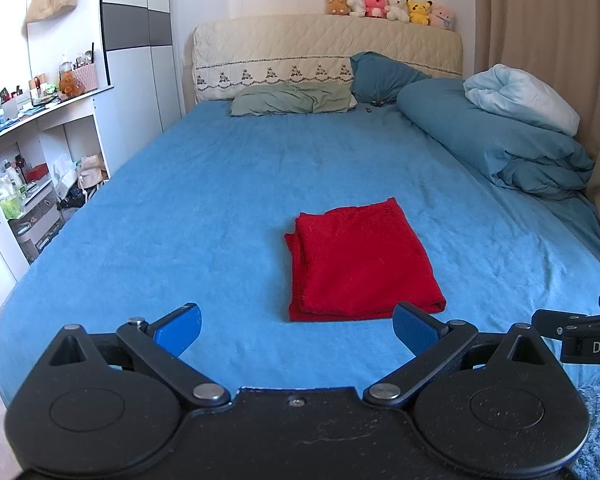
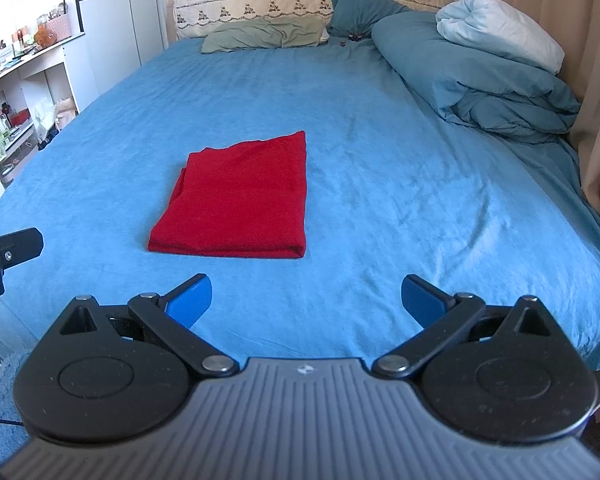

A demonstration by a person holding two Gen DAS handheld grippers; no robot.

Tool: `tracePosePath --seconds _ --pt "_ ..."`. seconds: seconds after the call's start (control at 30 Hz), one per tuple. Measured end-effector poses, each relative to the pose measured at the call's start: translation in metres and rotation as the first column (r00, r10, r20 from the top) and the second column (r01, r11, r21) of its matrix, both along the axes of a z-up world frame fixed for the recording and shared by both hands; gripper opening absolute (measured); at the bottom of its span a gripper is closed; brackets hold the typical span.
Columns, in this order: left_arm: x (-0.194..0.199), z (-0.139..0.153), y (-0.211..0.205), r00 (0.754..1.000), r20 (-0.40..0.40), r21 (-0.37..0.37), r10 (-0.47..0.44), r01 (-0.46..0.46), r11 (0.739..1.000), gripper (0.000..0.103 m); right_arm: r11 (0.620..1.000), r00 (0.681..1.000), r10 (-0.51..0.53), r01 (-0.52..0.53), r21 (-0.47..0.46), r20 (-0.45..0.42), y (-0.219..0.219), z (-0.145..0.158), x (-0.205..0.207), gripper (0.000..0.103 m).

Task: Fold small clothes

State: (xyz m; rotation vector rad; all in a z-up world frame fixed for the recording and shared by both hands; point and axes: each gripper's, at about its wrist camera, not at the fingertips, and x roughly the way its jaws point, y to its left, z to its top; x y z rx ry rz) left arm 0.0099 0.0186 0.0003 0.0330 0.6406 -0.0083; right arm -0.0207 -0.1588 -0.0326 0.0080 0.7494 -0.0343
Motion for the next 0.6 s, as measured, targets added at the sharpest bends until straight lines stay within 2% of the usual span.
tracePosePath --seconds 0.2,0.4,0.6 --pt "0.0015 0.0021 0.0026 1.0 -0.006 -0.015 -0.006 0.006 1.0 0.103 1.0 1.0 -0.002 0.002 0.006 0.001 0.0017 0.0032 -0.0001 0.103" --pt "0.0005 0.0019 0.0034 1.0 -0.001 0.015 0.006 -0.006 1.0 0.103 1.0 1.0 -0.002 0.002 0.006 0.0 0.003 0.0044 -0.0004 0.103" --pt "0.0004 0.0004 0.0042 1.0 0.002 0.012 0.01 -0.01 1.0 0.103 1.0 1.0 0.0 0.0 0.007 -0.001 0.0033 0.0059 0.0002 0.103"
